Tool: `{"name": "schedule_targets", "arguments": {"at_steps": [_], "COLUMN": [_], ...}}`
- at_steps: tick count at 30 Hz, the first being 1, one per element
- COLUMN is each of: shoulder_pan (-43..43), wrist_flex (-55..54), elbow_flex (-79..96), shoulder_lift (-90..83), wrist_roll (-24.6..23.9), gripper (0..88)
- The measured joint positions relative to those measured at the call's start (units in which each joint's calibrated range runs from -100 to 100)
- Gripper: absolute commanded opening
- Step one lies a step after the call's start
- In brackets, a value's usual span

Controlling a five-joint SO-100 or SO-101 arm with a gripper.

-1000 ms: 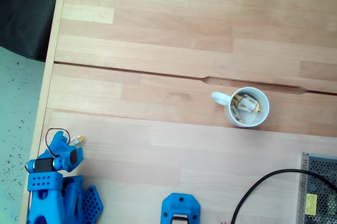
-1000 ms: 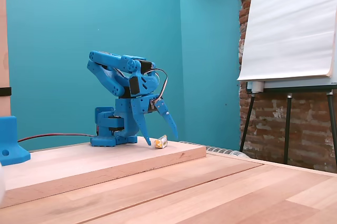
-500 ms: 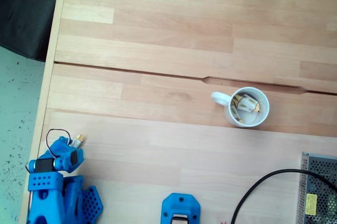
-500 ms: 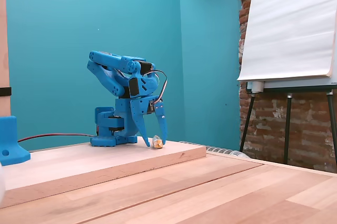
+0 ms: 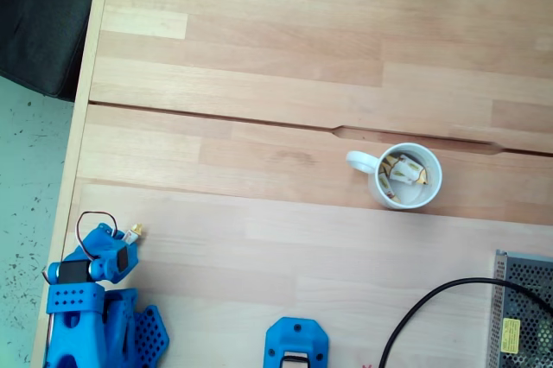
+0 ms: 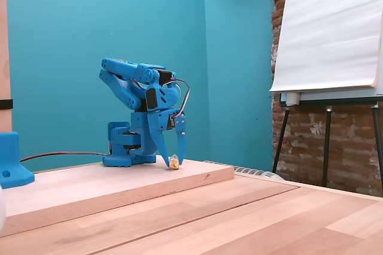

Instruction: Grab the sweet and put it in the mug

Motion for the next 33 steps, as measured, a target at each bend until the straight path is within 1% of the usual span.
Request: {"name": "schedule_targets", "arguments": {"at_steps": [9, 15, 25, 33], "shoulder_pan": [7.31, 11.37, 19.35, 28.14], "wrist_flex": [0.16, 0.16, 0.16, -0.08], "elbow_flex": [-14.70, -23.76, -40.97, -51.10], "shoulder_lift": [-5.81, -5.00, 12.17, 27.34], "wrist_roll": [0.10, 0.10, 0.24, 4.20], "gripper": [3.3, 3.3, 3.5, 3.5]}}
